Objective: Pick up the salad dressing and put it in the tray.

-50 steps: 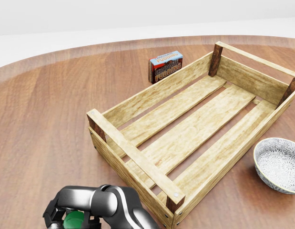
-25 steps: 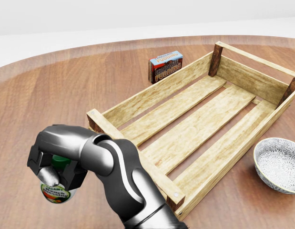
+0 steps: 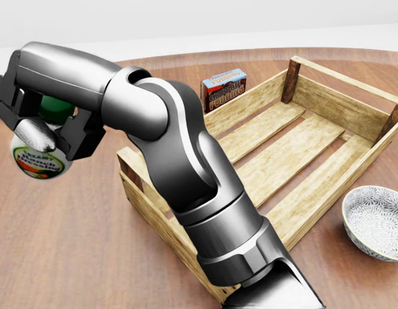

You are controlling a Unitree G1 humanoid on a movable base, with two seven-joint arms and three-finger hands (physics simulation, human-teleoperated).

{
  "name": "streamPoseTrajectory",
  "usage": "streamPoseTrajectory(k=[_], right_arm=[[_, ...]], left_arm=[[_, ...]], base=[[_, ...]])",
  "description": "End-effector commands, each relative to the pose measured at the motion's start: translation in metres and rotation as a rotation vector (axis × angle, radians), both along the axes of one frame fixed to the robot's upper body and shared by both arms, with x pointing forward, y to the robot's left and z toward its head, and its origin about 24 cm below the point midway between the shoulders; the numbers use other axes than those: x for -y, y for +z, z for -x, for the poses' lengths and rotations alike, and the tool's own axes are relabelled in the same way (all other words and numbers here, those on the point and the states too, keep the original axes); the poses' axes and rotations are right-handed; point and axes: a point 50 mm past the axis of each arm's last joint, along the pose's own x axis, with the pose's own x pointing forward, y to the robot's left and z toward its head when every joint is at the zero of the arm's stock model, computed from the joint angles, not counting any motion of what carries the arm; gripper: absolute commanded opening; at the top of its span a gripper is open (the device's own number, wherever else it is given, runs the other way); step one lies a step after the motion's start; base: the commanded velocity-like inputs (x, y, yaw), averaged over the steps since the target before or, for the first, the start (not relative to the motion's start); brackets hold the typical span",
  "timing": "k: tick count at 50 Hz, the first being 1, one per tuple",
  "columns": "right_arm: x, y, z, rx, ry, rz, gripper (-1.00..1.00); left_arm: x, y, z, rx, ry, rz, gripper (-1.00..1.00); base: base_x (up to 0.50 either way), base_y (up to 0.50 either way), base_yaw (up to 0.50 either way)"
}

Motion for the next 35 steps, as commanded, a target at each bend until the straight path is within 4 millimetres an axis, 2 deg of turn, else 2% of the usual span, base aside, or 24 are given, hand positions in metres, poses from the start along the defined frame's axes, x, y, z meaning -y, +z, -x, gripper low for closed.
streamPoseTrajectory(k=[1,3,4,6,7,10,15,21,30,35], right_arm=[[0.053,0.002,-0.057,-0.102,-0.213,0.094,-0.98],[0.073,-0.001,-0.075,-0.172,-0.283,0.115,-0.98],[0.093,0.000,-0.086,-0.216,-0.345,0.123,-0.98],[0.109,0.000,-0.095,-0.262,-0.391,0.130,-0.98],[0.125,0.000,-0.101,-0.280,-0.428,0.143,-0.98],[0.153,-0.001,-0.109,-0.319,-0.487,0.144,-0.98],[0.187,-0.007,-0.113,-0.357,-0.566,0.155,-0.98],[0.218,-0.020,-0.113,-0.403,-0.654,0.192,-0.98],[0.246,-0.031,-0.112,-0.455,-0.738,0.202,-0.98],[0.258,-0.055,-0.110,-0.487,-0.795,0.225,-0.98]], left_arm=[[0.000,0.003,0.002,0.010,0.002,-0.004,1.00],[0.000,0.003,0.002,0.013,0.004,-0.004,1.00],[0.000,0.003,0.002,0.010,0.004,-0.003,1.00],[0.001,0.002,0.001,0.009,0.002,-0.005,1.00],[0.002,0.004,0.002,0.014,0.001,-0.008,1.00],[0.004,0.005,0.003,0.022,-0.001,-0.015,1.00],[0.004,0.003,0.000,0.011,-0.003,-0.013,1.00],[0.003,0.001,-0.001,0.003,0.000,-0.011,1.00],[0.003,0.001,-0.001,0.003,-0.002,-0.012,1.00],[0.003,0.000,-0.003,-0.006,-0.002,-0.010,1.00]], base=[[0.00,0.00,0.00],[0.00,0.00,0.00],[0.00,0.00,0.00],[0.00,0.00,0.00],[0.00,0.00,0.00],[0.00,0.00,0.00],[0.00,0.00,0.00],[0.00,0.00,0.00],[0.00,0.00,0.00],[0.00,0.00,0.00]])
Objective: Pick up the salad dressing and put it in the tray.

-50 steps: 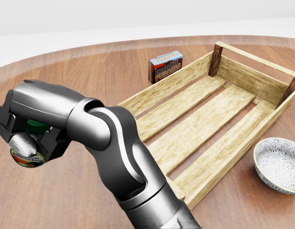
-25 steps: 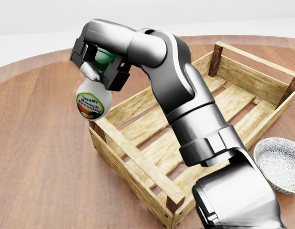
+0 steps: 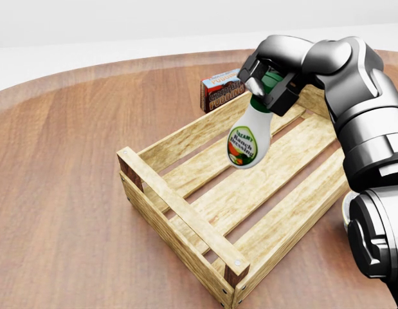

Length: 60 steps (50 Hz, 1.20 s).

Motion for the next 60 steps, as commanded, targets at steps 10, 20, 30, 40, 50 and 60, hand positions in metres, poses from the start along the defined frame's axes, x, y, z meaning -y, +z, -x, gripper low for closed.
streamPoseTrajectory(k=[10,20,30,40,50,60], right_arm=[[0.054,-0.054,0.006,-0.079,-0.234,0.016,-0.98],[0.043,-0.078,0.006,-0.065,-0.264,-0.001,-0.98],[0.033,-0.098,0.008,-0.079,-0.263,0.059,-0.98],[0.022,-0.094,0.004,0.019,-0.282,0.191,-0.98],[0.023,-0.105,0.007,0.015,-0.302,0.177,-0.98],[0.024,-0.111,0.009,0.010,-0.325,0.155,-0.98]], left_arm=[[-0.001,-0.003,-0.003,-0.016,0.002,0.004,1.00],[-0.003,-0.004,-0.002,-0.020,0.007,0.009,1.00],[-0.005,-0.006,-0.003,-0.030,0.008,0.015,1.00],[-0.006,-0.008,-0.003,-0.038,0.008,0.019,1.00],[-0.007,-0.011,-0.004,-0.047,0.009,0.024,1.00],[-0.007,-0.013,-0.005,-0.055,0.010,0.026,1.00]], base=[[0.00,0.00,0.00],[0.00,0.00,0.00],[0.00,0.00,0.00],[0.00,0.00,0.00],[0.00,0.00,0.00],[0.00,0.00,0.00]])
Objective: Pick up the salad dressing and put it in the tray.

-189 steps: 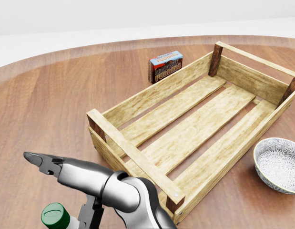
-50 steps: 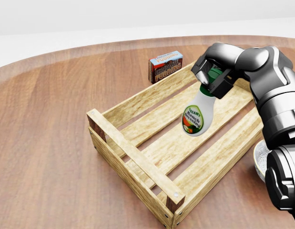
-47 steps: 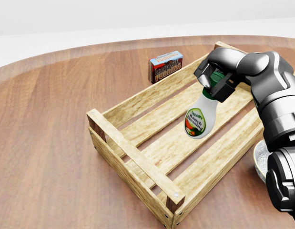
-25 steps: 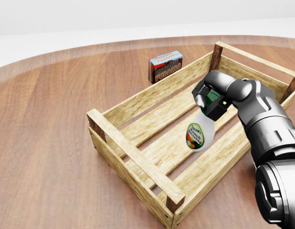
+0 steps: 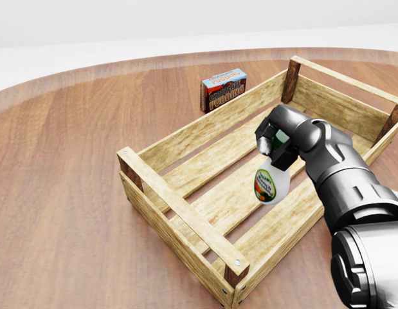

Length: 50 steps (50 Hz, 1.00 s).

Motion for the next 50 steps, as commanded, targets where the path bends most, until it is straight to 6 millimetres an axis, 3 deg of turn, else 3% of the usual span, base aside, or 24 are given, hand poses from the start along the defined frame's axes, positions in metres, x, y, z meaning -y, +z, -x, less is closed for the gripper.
streamPoseTrajectory(k=[1,26,34,50], right_arm=[[0.000,-0.002,0.000,0.026,-0.037,0.000,-0.98],[0.011,-0.004,0.002,0.028,-0.095,-0.002,-0.98],[0.013,-0.016,0.006,0.005,-0.103,-0.001,-0.98],[0.026,-0.013,0.007,0.002,-0.137,0.019,-0.98]], left_arm=[[-0.001,-0.002,-0.001,-0.008,0.002,0.005,1.00],[-0.006,-0.006,-0.002,-0.026,0.009,0.018,1.00],[-0.007,-0.007,-0.002,-0.030,0.011,0.022,1.00],[-0.005,-0.005,-0.001,-0.025,0.009,0.018,1.00]], base=[[0.00,0.00,0.00],[0.00,0.00,0.00],[0.00,0.00,0.00],[0.00,0.00,0.00]])
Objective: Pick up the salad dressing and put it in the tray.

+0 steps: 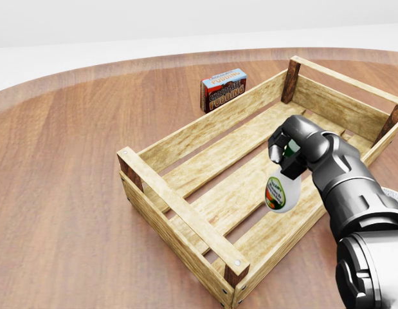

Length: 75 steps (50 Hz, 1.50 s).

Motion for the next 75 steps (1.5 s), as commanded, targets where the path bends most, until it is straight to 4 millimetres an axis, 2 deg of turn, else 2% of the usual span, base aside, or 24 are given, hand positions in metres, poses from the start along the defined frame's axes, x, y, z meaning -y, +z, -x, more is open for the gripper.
streamPoseTrajectory(k=[1,10,36,39,40,41,62,69,75], right_arm=[[0.009,0.005,0.000,0.014,-0.033,0.024,-0.98],[0.017,0.006,0.001,0.017,-0.056,0.023,-0.98],[0.016,0.005,0.001,0.011,-0.050,0.038,-0.98],[0.017,0.009,0.000,0.077,-0.079,0.064,-1.00],[0.017,0.012,-0.001,0.113,-0.095,0.074,-0.53],[0.015,0.003,0.002,-0.027,-0.019,0.090,1.00],[0.018,-0.007,0.006,-0.068,-0.023,0.058,1.00],[0.018,-0.001,0.004,-0.054,-0.021,0.060,1.00],[0.013,0.024,-0.004,-0.012,0.031,0.088,1.00]], left_arm=[[0.000,0.001,0.000,0.003,0.001,-0.001,1.00],[0.001,0.001,0.000,0.003,-0.001,-0.004,1.00],[0.001,0.000,-0.001,0.001,-0.002,0.001,1.00],[0.001,0.000,-0.001,0.002,-0.003,0.001,1.00],[0.001,0.000,-0.001,0.001,-0.003,0.000,1.00],[0.001,0.001,-0.001,0.003,-0.001,0.000,1.00],[0.003,0.002,0.000,0.010,-0.005,-0.006,1.00],[0.004,0.002,0.000,0.011,-0.008,-0.006,1.00],[0.004,0.003,0.000,0.016,-0.008,-0.007,1.00]], base=[[0.00,0.00,0.00],[0.00,0.00,0.00],[0.00,0.00,0.00],[0.00,0.00,0.00],[0.00,0.00,0.00],[0.00,0.00,0.00],[0.00,0.00,0.00],[0.00,0.00,0.00],[0.00,0.00,0.00]])
